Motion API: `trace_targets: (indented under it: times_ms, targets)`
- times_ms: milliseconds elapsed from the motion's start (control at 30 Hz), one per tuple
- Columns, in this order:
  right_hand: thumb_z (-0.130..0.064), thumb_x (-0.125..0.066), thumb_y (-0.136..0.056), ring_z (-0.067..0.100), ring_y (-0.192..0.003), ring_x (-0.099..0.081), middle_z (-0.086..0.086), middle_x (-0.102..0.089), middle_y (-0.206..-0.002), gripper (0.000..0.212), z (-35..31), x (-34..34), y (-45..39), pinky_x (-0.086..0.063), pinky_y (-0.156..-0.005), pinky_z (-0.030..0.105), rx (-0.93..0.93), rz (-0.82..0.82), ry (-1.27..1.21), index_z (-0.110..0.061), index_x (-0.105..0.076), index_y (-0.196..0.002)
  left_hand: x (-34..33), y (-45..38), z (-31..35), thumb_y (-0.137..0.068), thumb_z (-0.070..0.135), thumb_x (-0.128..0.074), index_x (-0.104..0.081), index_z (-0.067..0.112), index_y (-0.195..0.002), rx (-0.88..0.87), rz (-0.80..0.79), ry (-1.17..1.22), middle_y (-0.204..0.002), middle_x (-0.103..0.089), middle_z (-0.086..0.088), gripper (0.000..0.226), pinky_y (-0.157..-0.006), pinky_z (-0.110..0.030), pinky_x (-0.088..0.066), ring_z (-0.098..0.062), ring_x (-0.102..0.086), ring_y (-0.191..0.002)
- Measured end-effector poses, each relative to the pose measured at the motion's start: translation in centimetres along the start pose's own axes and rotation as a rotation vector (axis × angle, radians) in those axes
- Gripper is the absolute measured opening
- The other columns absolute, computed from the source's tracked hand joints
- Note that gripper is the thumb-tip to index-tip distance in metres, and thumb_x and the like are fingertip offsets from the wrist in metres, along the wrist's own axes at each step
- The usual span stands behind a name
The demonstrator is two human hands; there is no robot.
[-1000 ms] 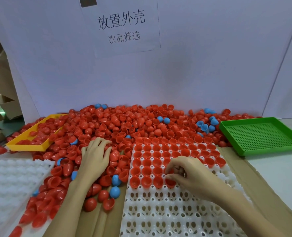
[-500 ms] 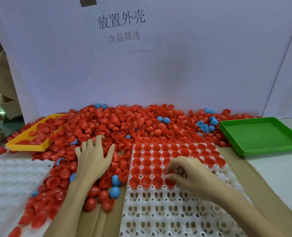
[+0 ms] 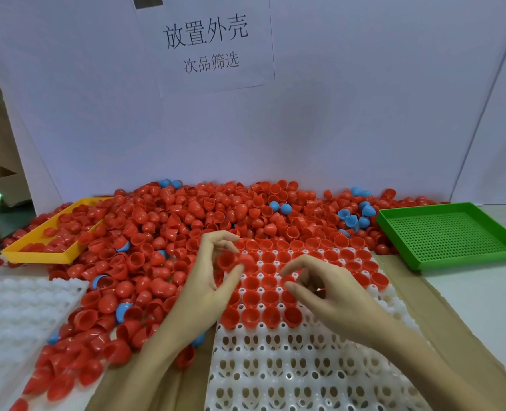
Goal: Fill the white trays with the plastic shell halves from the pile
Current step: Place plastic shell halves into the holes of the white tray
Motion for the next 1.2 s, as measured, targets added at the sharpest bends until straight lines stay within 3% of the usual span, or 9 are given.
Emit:
trace_targets:
  times_ms: [233, 367, 533, 633, 767, 867, 1000, 1100, 1200]
  targets:
    - [-0.033, -0.075, -0.095, 0.018, -0.091, -0.072, -0.008, -0.069, -0.101, 0.033, -1.4, -0.3, 0.3, -0.061, -0.072, 0.031, 0.082, 0.035, -0.233, -0.041, -0.061, -0.124, -2.2, 0.8, 1.5, -0.087, 0.033, -0.084, -0.064, 0.025, -0.121, 0.010, 0.012, 0.128, -0.116, -0.069, 0.003, 0.040, -0.095, -0.030, -0.058, -0.026, -0.070, -0.113]
    - [-0.021, -0.078, -0.094, 0.019, -0.085, -0.071, -0.006, -0.068, -0.094, 0.038, -1.5, -0.2, 0.3, -0.061, -0.071, 0.041, 0.087, 0.046, -0.194, -0.040, -0.064, -0.123, -2.4, 0.9, 1.8, -0.087, 0.025, -0.086, -0.064, 0.021, -0.119, 0.018, 0.019, 0.185, -0.115, -0.069, 0.001, 0.039, -0.092, -0.031, -0.060, -0.026, -0.072, -0.111]
    - [-0.026, -0.079, -0.091, 0.020, -0.081, -0.071, -0.005, -0.068, -0.089, 0.032, -1.5, 0.1, 0.2, -0.060, -0.071, 0.046, 0.093, 0.059, -0.158, -0.042, -0.068, -0.117, -2.4, 0.9, 1.8, -0.087, 0.020, -0.086, -0.064, 0.019, -0.120, 0.032, 0.003, 0.208, -0.115, -0.069, -0.002, 0.040, -0.095, -0.039, -0.060, -0.031, -0.070, -0.114]
    - [-0.025, -0.079, -0.092, 0.021, -0.082, -0.072, -0.006, -0.069, -0.089, 0.030, -1.3, 0.3, 0.1, -0.061, -0.072, 0.044, 0.092, 0.073, -0.170, -0.039, -0.068, -0.116, -2.3, 0.9, 1.9, -0.087, 0.016, -0.086, -0.065, 0.019, -0.120, 0.043, -0.011, 0.242, -0.117, -0.070, -0.003, 0.039, -0.094, -0.037, -0.060, -0.030, -0.070, -0.114]
    - [-0.022, -0.076, -0.095, 0.020, -0.081, -0.074, -0.004, -0.069, -0.093, 0.031, -1.1, 0.5, 0.1, -0.060, -0.070, 0.030, 0.087, 0.088, -0.185, -0.038, -0.067, -0.119, -2.0, 0.8, 2.4, -0.089, 0.012, -0.083, -0.067, 0.021, -0.120, 0.010, -0.006, 0.236, -0.121, -0.071, -0.004, 0.036, -0.095, -0.028, -0.057, -0.027, -0.069, -0.117]
    - [-0.021, -0.073, -0.097, 0.020, -0.078, -0.072, -0.005, -0.068, -0.094, 0.036, -1.1, 0.4, 0.1, -0.059, -0.069, 0.028, 0.080, 0.094, -0.199, -0.038, -0.063, -0.127, -1.6, 0.6, 2.3, -0.092, 0.013, -0.080, -0.069, 0.026, -0.117, -0.036, 0.059, 0.080, -0.120, -0.071, 0.004, 0.031, -0.095, -0.021, -0.055, -0.020, -0.069, -0.116]
    - [-0.017, -0.068, -0.101, 0.020, -0.076, -0.071, -0.005, -0.067, -0.097, 0.037, -1.0, 0.4, 0.1, -0.059, -0.068, 0.031, 0.056, 0.106, -0.185, -0.036, -0.059, -0.132, 0.8, 0.0, 0.1, -0.096, 0.011, -0.073, -0.064, 0.024, -0.118, -0.007, 0.317, -0.435, -0.120, -0.061, 0.011, 0.027, -0.096, -0.025, -0.051, -0.005, -0.061, -0.111]
    - [-0.016, -0.066, -0.102, 0.020, -0.075, -0.071, -0.006, -0.067, -0.098, 0.033, -1.0, 0.4, 0.2, -0.061, -0.070, 0.036, 0.035, 0.095, -0.163, -0.034, -0.060, -0.129, 2.8, -0.2, -2.6, -0.096, 0.012, -0.071, -0.059, 0.011, -0.132, 0.199, 0.332, -0.775, -0.137, -0.053, -0.011, 0.038, -0.106, -0.048, -0.043, -0.030, -0.052, -0.126]
    - [-0.018, -0.064, -0.103, 0.020, -0.075, -0.071, -0.007, -0.067, -0.099, 0.030, -1.1, 0.3, 0.3, -0.061, -0.071, 0.038, 0.036, 0.081, -0.144, -0.035, -0.060, -0.128, 3.7, -0.3, -4.5, -0.101, 0.022, -0.065, -0.059, 0.007, -0.139, 0.297, 0.224, -0.880, -0.148, -0.050, -0.014, 0.041, -0.110, -0.052, -0.035, -0.036, -0.046, -0.137]
Point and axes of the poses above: each hand's wrist, its own y-axis away from the middle knuckle, its own x-axis out of the back of the hand, z = x × y, the point moved 1 cm from there along -y, towards the middle knuckle
